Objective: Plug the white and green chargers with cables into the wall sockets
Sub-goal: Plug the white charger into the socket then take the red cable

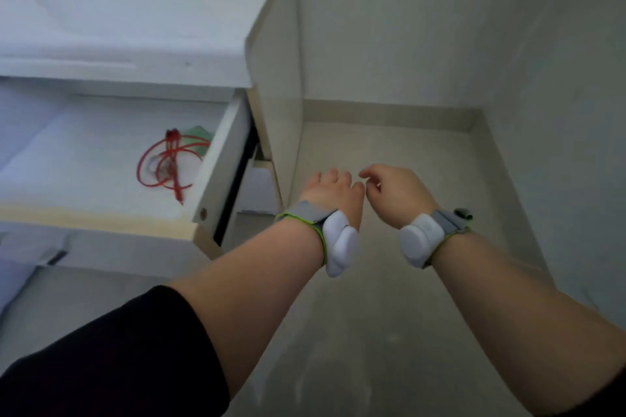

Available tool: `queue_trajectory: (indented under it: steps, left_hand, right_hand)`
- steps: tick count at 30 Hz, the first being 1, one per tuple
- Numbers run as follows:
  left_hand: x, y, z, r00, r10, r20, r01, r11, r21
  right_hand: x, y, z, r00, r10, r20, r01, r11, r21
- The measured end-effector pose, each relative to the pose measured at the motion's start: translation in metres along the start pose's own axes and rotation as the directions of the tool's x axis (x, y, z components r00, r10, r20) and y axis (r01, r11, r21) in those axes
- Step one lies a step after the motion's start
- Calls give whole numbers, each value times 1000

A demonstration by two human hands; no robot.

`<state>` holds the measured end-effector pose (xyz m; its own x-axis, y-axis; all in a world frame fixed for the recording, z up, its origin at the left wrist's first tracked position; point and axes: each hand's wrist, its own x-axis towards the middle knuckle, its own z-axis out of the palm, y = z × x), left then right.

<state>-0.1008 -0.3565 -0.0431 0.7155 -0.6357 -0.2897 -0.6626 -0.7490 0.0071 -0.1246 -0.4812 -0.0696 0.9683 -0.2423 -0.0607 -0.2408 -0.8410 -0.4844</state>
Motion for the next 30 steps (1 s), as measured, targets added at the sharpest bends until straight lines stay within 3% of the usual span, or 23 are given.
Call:
queue_trajectory:
  steps: [3,9,12,16,19,26,30]
  left_hand:
    - [-37,-36,-32,996,-86,-29,87,995,50]
    - [-118,-133,-55,925,-294,-239,271,954,-127]
    - [-134,-182,-43,885,-428,-181,385,893,-232]
    - [-138,-227,-44,844,-509,-166,455,845,-280]
    - [-142,-260,-42,815,-572,-93,511,784,-352]
    - [-141,-300,-34,833,-549,68,513,721,-466]
    - [-138,-311,-31,849,-525,58,479,720,-503]
  right_hand:
    - [1,-46,-13,992,-117,53,114,992,45]
    - [10,-147,-21,921,-358,155,353,934,58]
    - [19,-190,-12,882,-435,180,441,897,8]
    - [33,-236,8,871,-420,254,435,900,-4]
    - [58,-265,26,863,-368,348,448,875,-186]
    - [128,-294,87,843,-65,534,308,872,-381]
    - [132,-291,122,836,-88,542,415,747,-519]
